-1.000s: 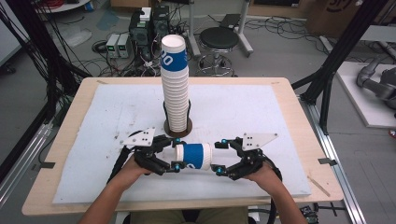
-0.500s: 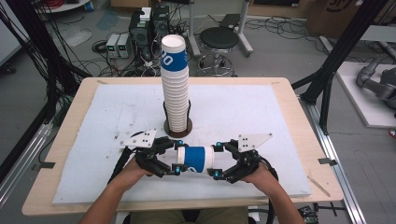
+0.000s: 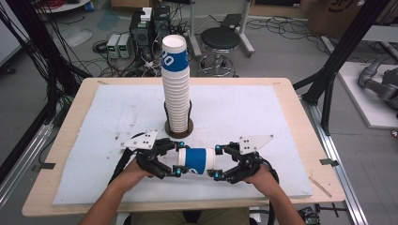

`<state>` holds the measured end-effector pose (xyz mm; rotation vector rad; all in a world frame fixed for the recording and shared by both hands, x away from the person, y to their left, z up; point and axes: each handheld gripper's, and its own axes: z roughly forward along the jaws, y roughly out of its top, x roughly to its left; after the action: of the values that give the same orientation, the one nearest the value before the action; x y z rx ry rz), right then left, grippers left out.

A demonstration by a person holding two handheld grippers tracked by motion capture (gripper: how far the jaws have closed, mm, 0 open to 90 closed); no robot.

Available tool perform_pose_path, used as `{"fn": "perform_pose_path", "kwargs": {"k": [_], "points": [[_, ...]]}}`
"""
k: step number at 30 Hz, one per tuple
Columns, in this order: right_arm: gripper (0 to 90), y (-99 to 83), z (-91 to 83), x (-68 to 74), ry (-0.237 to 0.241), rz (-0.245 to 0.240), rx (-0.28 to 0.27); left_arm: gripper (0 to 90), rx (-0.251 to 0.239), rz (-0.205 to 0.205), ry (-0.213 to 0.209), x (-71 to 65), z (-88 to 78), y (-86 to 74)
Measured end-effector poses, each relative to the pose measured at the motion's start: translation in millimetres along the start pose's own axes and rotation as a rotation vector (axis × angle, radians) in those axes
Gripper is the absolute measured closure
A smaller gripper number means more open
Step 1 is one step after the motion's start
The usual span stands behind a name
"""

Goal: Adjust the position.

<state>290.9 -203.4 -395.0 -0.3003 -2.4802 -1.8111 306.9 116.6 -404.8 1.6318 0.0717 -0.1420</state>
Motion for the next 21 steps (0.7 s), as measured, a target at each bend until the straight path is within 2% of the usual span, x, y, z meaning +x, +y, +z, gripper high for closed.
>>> {"fn": "perform_pose_path", "kwargs": {"k": [5, 9, 10, 13, 14, 21], "points": [[32.4, 0.2, -1.2, -0.2, -0.019, -0.011, 0.017, 31.9, 0.019, -0.013, 0.023, 0.7, 0.4, -1.3], [33.4, 0.0, -2.0, -0.7, -0.021, -0.019, 0.022, 30.9, 0.042, -0.006, 0.045, -1.7, 1.9, -0.6], [33.4, 0.1, -2.3, -0.7, -0.018, -0.02, 0.025, 28.3, 0.055, -0.018, 0.061, -2.1, 2.8, -0.2], [33.4, 0.6, -1.4, 0.1, -0.015, -0.028, 0.034, 16.8, 0.098, -0.09, 0.08, -1.6, 5.2, 1.4], [33.4, 0.7, -1.3, 0.2, -0.018, -0.03, 0.041, 15.8, 0.113, -0.098, 0.093, -1.6, 4.9, 2.4], [33.4, 3.5, -5.0, -1.1, -0.023, -0.031, 0.054, 15.7, 0.147, -0.077, 0.106, -2.3, 0.7, 10.1]]}}
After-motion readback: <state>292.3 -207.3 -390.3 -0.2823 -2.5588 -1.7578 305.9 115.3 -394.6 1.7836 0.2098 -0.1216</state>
